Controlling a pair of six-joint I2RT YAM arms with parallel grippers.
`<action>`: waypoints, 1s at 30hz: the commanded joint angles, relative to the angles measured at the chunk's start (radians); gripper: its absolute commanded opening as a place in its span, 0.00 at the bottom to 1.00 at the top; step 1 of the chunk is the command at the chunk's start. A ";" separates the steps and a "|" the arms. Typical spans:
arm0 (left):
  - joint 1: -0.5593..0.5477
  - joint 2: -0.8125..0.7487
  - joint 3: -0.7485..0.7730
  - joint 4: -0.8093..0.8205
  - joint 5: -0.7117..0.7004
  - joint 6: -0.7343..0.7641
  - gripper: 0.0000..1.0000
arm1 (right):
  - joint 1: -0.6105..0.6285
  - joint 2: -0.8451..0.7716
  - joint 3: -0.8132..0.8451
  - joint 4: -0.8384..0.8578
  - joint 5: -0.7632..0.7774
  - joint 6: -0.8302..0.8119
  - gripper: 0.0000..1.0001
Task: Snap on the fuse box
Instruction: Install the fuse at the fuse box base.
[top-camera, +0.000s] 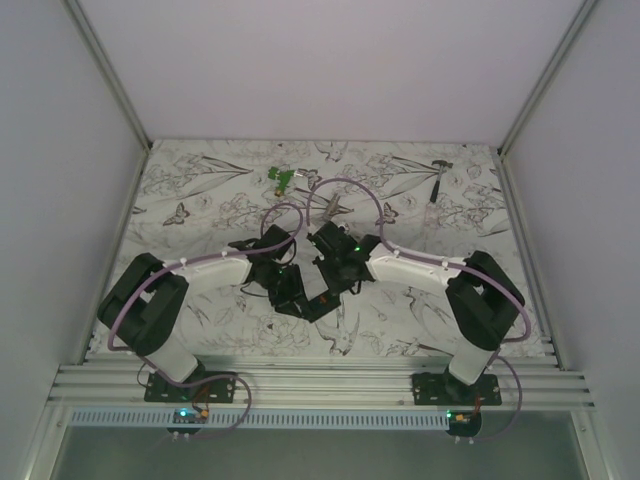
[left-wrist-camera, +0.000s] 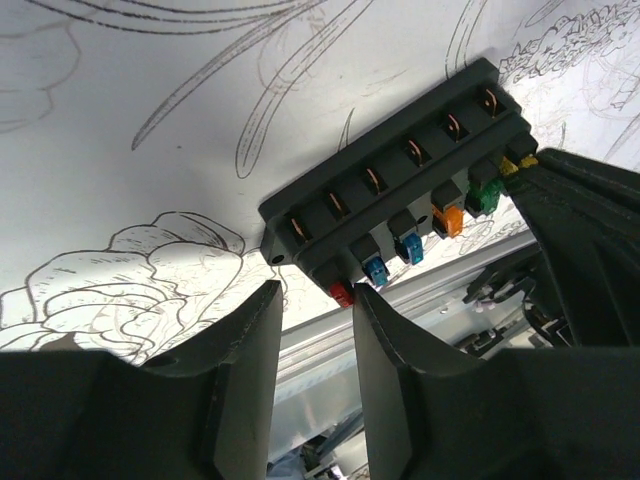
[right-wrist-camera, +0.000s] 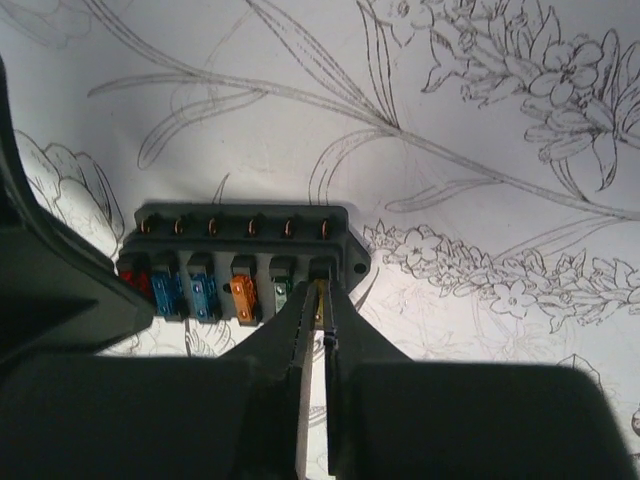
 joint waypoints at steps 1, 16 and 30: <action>0.028 0.034 0.008 -0.137 -0.147 0.092 0.37 | -0.005 -0.020 -0.049 -0.091 -0.028 -0.012 0.18; 0.063 -0.112 0.078 -0.188 -0.164 0.234 0.65 | -0.126 -0.188 -0.042 0.038 -0.007 -0.132 0.32; -0.086 -0.004 0.069 -0.143 -0.311 0.105 0.53 | -0.153 0.091 0.065 0.195 -0.173 -0.251 0.24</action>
